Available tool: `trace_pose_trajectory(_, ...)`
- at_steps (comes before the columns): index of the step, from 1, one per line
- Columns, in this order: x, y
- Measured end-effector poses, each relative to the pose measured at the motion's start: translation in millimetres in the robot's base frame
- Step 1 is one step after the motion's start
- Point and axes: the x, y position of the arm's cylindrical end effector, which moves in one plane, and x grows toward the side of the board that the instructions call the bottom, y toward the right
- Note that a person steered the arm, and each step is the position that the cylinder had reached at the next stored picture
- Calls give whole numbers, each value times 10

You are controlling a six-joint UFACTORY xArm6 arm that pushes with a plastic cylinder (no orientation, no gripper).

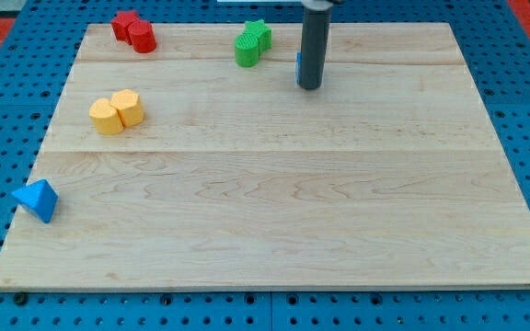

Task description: Push the green star into the green circle

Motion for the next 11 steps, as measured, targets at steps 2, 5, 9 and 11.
trace_pose_trajectory(2, -510, 11)
trace_pose_trajectory(5, -842, -305)
trace_pose_trajectory(9, -1030, -987)
trace_pose_trajectory(11, -1029, -923)
